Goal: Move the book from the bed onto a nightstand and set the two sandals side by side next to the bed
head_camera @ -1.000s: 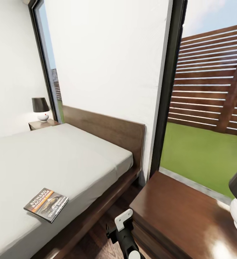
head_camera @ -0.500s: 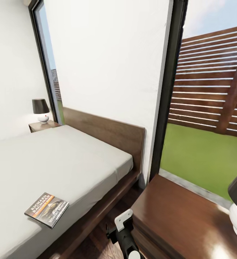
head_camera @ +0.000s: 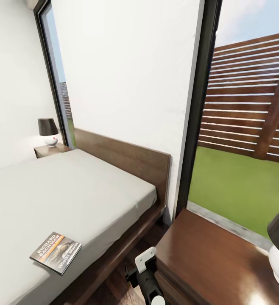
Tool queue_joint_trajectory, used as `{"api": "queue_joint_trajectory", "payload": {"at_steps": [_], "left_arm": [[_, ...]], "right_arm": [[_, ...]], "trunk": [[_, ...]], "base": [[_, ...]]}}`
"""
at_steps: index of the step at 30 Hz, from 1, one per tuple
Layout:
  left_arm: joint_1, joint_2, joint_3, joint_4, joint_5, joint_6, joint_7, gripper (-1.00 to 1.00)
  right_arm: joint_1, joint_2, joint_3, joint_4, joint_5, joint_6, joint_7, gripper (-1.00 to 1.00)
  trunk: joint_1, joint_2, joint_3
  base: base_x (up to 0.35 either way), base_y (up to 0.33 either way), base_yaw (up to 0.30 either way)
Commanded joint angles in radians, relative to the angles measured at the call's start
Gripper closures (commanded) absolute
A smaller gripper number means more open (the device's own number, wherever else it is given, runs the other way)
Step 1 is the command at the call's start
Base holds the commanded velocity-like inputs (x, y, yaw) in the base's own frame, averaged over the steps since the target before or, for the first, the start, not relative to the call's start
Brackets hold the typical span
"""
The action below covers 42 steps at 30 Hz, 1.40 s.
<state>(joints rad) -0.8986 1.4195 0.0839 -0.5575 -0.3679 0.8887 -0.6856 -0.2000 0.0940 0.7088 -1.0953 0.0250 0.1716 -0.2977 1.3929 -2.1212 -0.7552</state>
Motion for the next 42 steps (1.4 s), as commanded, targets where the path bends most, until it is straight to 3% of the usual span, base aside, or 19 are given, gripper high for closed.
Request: {"api": "queue_joint_trajectory", "payload": {"at_steps": [1,9,13,22,25,28,29,31,32,34,37,42], "left_arm": [[0.004,0.0,0.008,0.059,-0.009,-0.041,0.02,-1.0],[0.004,0.003,0.008,0.232,-0.009,-0.169,0.11,-1.0],[0.004,0.009,0.008,0.266,-0.01,-0.193,0.138,-1.0],[0.004,0.074,0.005,0.302,-0.023,-0.215,0.167,-1.0],[0.004,0.086,0.004,0.334,-0.076,-0.224,0.17,-1.0],[0.004,0.09,0.004,0.388,-0.155,-0.253,0.173,-1.0],[0.004,0.09,0.004,0.388,-0.155,-0.253,0.173,-1.0],[0.004,0.089,0.004,0.433,-0.21,-0.28,0.18,-1.0],[0.004,0.086,0.004,0.48,-0.26,-0.308,0.195,-1.0],[0.004,0.081,0.004,0.514,-0.297,-0.335,0.211,-1.0],[0.003,0.064,0.004,0.543,-0.33,-0.362,0.224,-1.0],[0.003,0.034,0.004,0.561,-0.351,-0.379,0.231,-1.0]], "right_arm": [[-0.001,0.0,0.003,0.001,0.003,0.008,-0.006,-1.0],[-0.002,0.012,0.004,0.024,0.003,0.008,-0.006,-1.0],[-0.005,0.017,0.004,0.036,0.003,0.007,-0.006,-1.0],[-0.013,0.022,0.004,0.057,0.003,0.006,-0.006,-1.0],[-0.014,0.022,0.004,0.061,0.004,0.006,-0.006,-1.0],[-0.014,0.024,0.004,0.063,0.003,0.006,-0.006,-1.0],[-0.014,0.024,0.004,0.063,0.003,0.006,-0.006,-1.0],[-0.014,0.025,0.004,0.064,0.003,0.006,-0.006,-1.0],[-0.015,0.025,0.004,0.065,0.004,0.006,-0.006,-1.0],[-0.015,0.026,0.004,0.065,0.004,0.006,-0.006,-1.0],[-0.015,0.027,0.004,0.066,0.004,0.006,-0.006,-1.0],[-0.015,0.027,0.004,0.066,0.004,0.006,-0.006,-1.0]], "trunk": [[-0.004,0.007,0.002],[-0.035,0.063,0.027],[-0.05,0.091,0.04],[-0.085,0.154,0.068],[-0.096,0.175,0.077],[-0.108,0.196,0.087],[-0.111,0.203,0.09],[-0.119,0.217,0.096],[-0.123,0.224,0.099],[-0.131,0.238,0.106],[-0.142,0.259,0.115],[-0.161,0.294,0.131]], "base": [[0.0,0.0,0.0],[0.0,0.0,0.0],[0.0,0.0,0.0],[0.0,0.0,0.0],[0.0,0.0,0.0],[0.0,0.0,0.0],[0.0,0.0,0.0],[0.0,0.0,0.0],[0.0,0.0,0.0],[0.0,0.0,0.0],[0.0,0.0,0.0],[0.0,0.0,0.0]]}}
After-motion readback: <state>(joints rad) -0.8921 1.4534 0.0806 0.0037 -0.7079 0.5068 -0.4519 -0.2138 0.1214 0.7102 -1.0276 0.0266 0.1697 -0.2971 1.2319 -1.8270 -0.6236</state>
